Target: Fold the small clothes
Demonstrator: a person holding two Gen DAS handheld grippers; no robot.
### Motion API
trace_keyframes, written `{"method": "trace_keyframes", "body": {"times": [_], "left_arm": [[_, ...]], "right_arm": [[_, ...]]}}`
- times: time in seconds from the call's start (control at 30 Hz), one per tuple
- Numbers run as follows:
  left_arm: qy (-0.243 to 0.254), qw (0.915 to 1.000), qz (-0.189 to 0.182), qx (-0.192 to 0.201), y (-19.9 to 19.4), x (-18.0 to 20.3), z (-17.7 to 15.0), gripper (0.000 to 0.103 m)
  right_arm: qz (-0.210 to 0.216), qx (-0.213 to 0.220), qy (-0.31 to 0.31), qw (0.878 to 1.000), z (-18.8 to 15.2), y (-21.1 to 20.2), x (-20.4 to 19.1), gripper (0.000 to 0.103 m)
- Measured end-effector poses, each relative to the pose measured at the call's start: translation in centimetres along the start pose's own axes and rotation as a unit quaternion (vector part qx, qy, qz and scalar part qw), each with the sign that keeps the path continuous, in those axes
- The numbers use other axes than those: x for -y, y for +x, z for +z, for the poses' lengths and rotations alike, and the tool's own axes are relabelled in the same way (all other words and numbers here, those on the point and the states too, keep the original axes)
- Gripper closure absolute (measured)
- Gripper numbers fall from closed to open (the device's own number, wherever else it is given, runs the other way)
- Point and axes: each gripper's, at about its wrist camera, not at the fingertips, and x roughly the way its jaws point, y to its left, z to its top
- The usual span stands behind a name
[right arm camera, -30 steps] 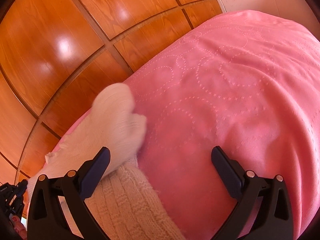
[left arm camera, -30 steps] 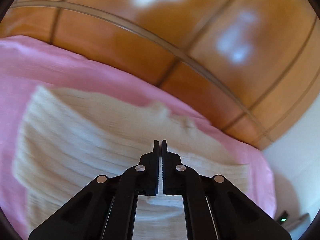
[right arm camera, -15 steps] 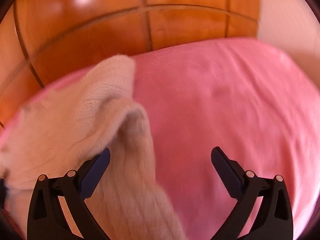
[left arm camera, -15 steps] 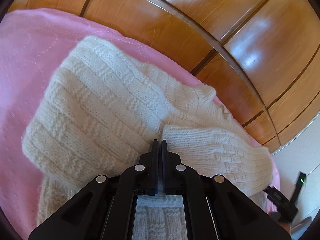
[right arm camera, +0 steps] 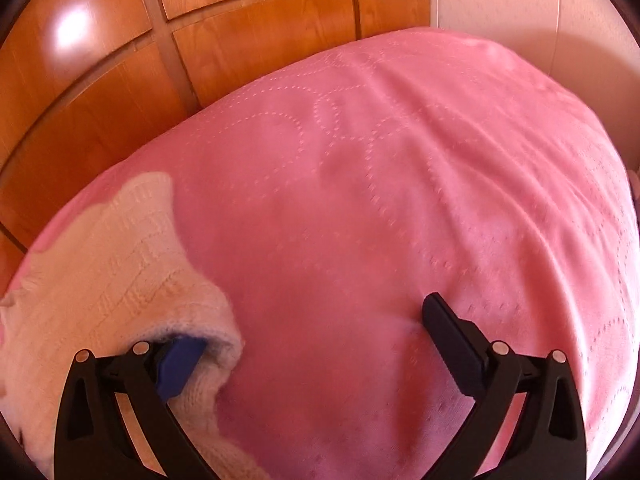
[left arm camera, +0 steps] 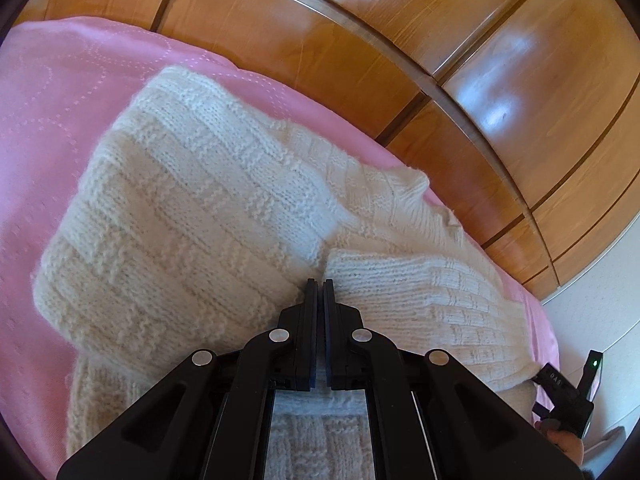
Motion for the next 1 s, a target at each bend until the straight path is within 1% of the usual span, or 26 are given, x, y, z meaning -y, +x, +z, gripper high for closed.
{"method": "trace_keyframes", "body": {"times": [0.07,0.13,0.17,0.2,0.23,0.27,0.3,0.33,0.37,0.4,0.47,0.53,0.57,0.6,0.63,0.67,0.77,0.83,0.9,0.97,1.0], "left_arm": [[0.002,1.0000,0.001,0.001,0.0,0.2,0.0,0.102],[0.008,0.9999,0.007,0.004,0.0,0.3,0.0,0.101],[0.010,0.9999,0.007,0.006,-0.1,0.4,0.0,0.096],[0.015,0.9998,0.005,0.008,-0.2,0.6,0.0,0.093],[0.021,0.9997,0.001,0.010,-0.2,0.8,-0.1,0.081],[0.029,0.9994,-0.013,0.010,-0.3,1.1,-0.1,0.060],[0.040,0.9987,-0.029,0.011,-0.4,1.5,-0.2,0.050],[0.053,0.9978,-0.037,0.014,-0.5,2.1,-0.3,0.035],[0.074,0.9966,-0.031,0.017,-0.5,2.9,-0.6,0.028],[0.082,0.9961,-0.024,0.019,-0.5,3.2,-0.7,0.027],[0.085,0.9960,-0.017,0.017,-0.3,3.4,-0.7,0.027],[0.078,0.9966,-0.021,0.015,-0.2,3.1,-0.5,0.027],[0.078,0.9967,-0.018,0.014,-0.1,3.2,-0.5,0.027],[0.079,0.9967,-0.014,0.012,0.0,3.2,-0.5,0.027],[0.083,0.9965,-0.007,0.008,0.3,3.4,-0.5,0.027],[0.087,0.9962,0.000,0.005,0.6,3.5,-0.5,0.027],[0.105,0.9942,0.022,-0.003,1.3,4.1,-0.6,0.026],[0.112,0.9934,0.025,-0.007,1.6,4.3,-0.6,0.022],[0.113,0.9933,0.025,-0.007,1.6,4.1,-0.5,0.022],[0.110,0.9937,0.022,-0.007,1.6,4.1,-0.3,0.022],[0.108,0.9940,0.019,-0.003,1.4,4.0,-0.3,0.022]], "right_arm": [[0.002,-0.014,-0.034,0.999,-0.2,-0.3,-0.1,0.002],[0.010,-0.008,-0.035,0.999,-0.5,-1.5,0.7,0.002],[0.006,-0.005,-0.030,1.000,-0.6,-2.1,1.2,0.002],[-0.008,0.011,-0.019,1.000,-0.8,-2.9,1.8,0.002],[-0.009,0.028,-0.010,1.000,-0.9,-3.6,2.2,0.002],[0.007,0.049,-0.003,0.999,-1.0,-4.4,2.3,0.002],[0.029,0.065,-0.005,0.997,-0.9,-4.9,1.9,0.002],[0.048,0.076,-0.019,0.996,-0.7,-5.2,1.1,0.002],[0.060,0.080,-0.037,0.994,-0.5,-5.4,0.1,0.002],[0.066,0.079,-0.068,0.992,-0.2,-5.0,-1.8,0.002],[0.063,0.071,-0.125,0.988,0.2,-3.7,-4.9,0.002],[0.042,0.062,-0.164,0.984,0.5,-1.9,-7.2,0.002],[0.029,0.060,-0.172,0.983,0.7,-1.1,-7.7,0.002],[0.008,0.054,-0.175,0.983,1.0,0.0,-7.8,0.002],[-0.018,0.044,-0.169,0.984,1.3,0.9,-7.4,0.002],[-0.032,0.029,-0.142,0.989,1.7,1.9,-6.4,0.002],[-0.002,0.006,-0.088,0.996,1.7,2.7,-4.3,0.002],[0.005,0.005,-0.086,0.996,1.5,2.6,-4.1,0.002],[0.008,0.005,-0.089,0.996,1.5,2.4,-4.3,0.002],[0.022,0.011,-0.085,0.996,1.6,1.8,-3.5,0.002],[0.028,0.024,-0.082,0.996,0.9,0.2,-2.9,0.002]]}}
